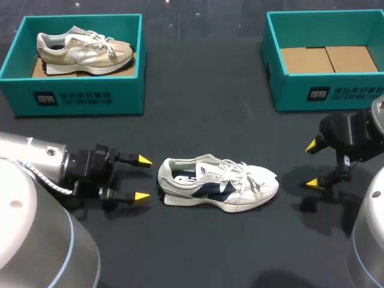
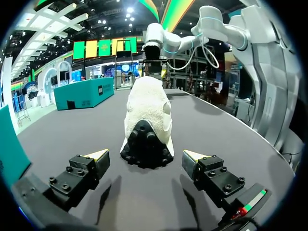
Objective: Take the shoe out of the shoebox, open the shoe tongue, remove and reinsert the insole, then place the shoe into the shoebox
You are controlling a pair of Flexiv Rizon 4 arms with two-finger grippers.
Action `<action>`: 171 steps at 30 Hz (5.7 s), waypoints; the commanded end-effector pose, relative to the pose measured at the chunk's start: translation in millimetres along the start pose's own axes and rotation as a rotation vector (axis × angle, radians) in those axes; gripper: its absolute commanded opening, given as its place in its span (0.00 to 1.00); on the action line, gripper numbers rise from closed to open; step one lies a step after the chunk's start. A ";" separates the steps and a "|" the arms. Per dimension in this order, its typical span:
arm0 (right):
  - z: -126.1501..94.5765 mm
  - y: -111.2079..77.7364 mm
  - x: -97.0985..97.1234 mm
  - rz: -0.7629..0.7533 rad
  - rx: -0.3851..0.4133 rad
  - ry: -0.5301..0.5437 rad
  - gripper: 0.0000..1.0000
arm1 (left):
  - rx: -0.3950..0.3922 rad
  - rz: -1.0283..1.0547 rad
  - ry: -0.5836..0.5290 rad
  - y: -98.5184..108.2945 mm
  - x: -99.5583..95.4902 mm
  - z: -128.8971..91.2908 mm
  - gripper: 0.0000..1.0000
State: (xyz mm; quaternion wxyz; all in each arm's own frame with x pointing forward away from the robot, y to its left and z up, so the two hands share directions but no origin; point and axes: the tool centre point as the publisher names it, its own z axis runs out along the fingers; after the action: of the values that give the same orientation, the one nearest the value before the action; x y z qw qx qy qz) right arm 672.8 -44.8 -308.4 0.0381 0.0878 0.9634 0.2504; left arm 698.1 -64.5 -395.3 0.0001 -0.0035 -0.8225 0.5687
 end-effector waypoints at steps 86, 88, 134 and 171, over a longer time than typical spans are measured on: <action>-0.1 -0.4 1.4 -0.001 0.001 -0.002 1.00 | 0.052 0.021 0.078 -22.9 5.5 86.3 1.00; -0.1 -0.4 1.4 -0.001 0.001 -0.002 1.00 | 0.052 0.020 0.082 -22.4 5.6 87.4 1.00; -7.2 72.4 22.6 0.606 0.536 -0.405 1.00 | 0.057 0.028 0.098 -22.4 10.7 95.4 0.00; -9.5 130.5 47.8 1.176 0.720 -0.774 1.00 | 0.057 0.028 0.098 -22.4 10.7 95.4 0.00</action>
State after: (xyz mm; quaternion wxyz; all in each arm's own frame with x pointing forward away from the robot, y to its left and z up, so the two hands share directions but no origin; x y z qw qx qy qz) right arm 637.7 62.6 -231.6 0.1413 0.6642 0.7332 -0.0368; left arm 689.3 -159.6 -405.9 0.0327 -0.0429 -0.8044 0.5916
